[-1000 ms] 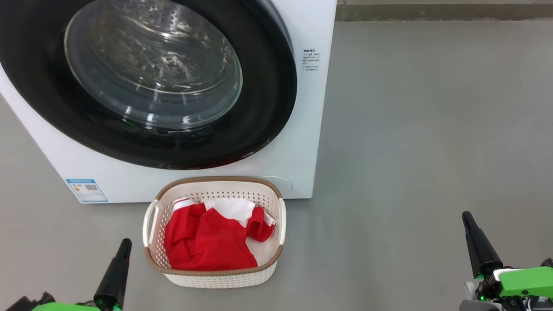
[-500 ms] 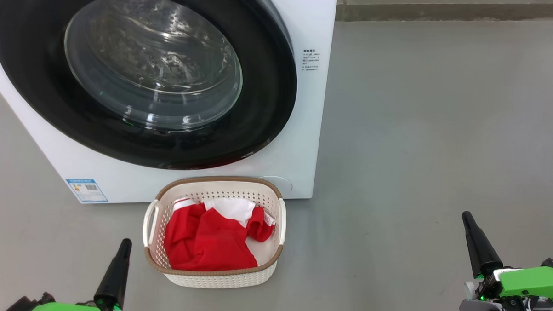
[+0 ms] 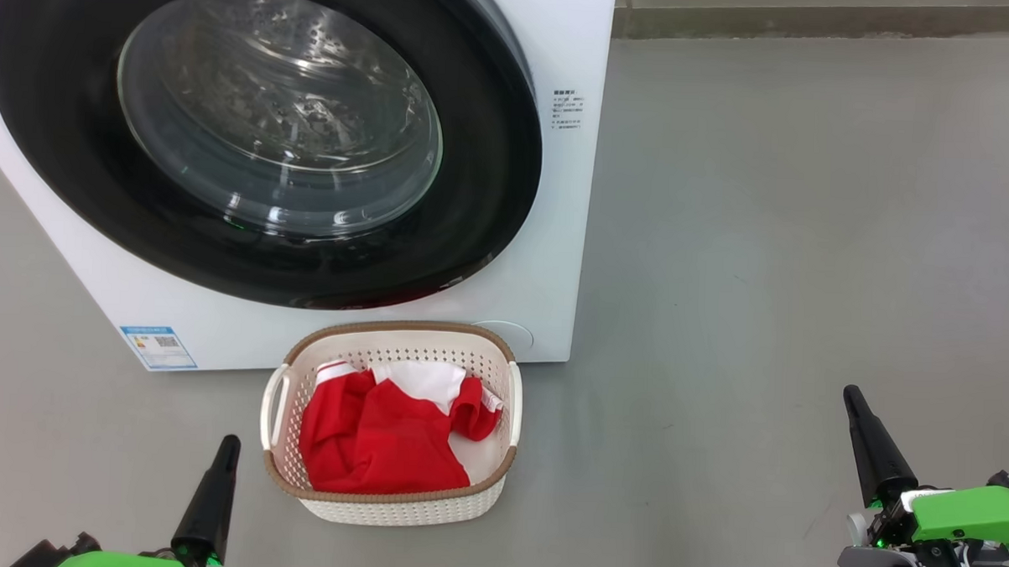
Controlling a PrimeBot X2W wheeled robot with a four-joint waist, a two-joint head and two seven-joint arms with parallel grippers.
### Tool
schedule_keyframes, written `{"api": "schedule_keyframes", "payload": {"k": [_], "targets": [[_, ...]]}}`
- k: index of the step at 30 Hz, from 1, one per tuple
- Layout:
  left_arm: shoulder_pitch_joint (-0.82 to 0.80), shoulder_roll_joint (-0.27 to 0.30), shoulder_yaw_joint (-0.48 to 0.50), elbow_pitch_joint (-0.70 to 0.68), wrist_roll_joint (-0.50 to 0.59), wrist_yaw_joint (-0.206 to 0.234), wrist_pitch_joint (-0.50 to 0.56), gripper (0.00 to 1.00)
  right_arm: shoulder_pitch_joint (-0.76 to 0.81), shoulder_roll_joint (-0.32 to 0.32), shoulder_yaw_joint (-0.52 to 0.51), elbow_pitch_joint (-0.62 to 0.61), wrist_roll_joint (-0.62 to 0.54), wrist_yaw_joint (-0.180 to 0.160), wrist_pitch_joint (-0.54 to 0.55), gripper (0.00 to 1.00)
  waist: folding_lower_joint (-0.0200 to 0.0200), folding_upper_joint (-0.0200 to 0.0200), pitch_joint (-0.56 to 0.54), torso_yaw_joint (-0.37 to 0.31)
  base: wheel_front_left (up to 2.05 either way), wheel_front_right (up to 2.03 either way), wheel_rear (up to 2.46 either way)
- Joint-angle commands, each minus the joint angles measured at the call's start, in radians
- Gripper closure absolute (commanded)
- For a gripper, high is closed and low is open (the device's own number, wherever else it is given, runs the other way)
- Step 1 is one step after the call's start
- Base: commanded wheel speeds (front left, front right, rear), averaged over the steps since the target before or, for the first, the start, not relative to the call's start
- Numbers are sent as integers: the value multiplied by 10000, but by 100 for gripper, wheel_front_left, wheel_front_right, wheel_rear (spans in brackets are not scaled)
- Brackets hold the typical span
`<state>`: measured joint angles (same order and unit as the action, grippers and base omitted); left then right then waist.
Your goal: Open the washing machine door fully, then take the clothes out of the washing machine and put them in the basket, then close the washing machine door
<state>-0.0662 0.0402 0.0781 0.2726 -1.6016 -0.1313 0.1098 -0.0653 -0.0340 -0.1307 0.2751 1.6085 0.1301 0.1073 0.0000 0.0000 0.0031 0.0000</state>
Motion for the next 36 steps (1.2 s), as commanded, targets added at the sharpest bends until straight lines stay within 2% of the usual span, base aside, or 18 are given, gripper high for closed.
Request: {"api": "schedule_keyframes", "payload": {"k": [1, 36], "targets": [[-418, 100, 357, -277, -70, 6, 35, 100, -426, -162, 165, -303, -2, 6, 62, 100, 0, 0, 0, 0, 0, 0, 0], [-418, 100, 356, -277, -70, 6, 34, 100, -426, -162, 167, -303, 0, 6, 61, 100, 0, 0, 0, 0, 0, 0, 0]]}}
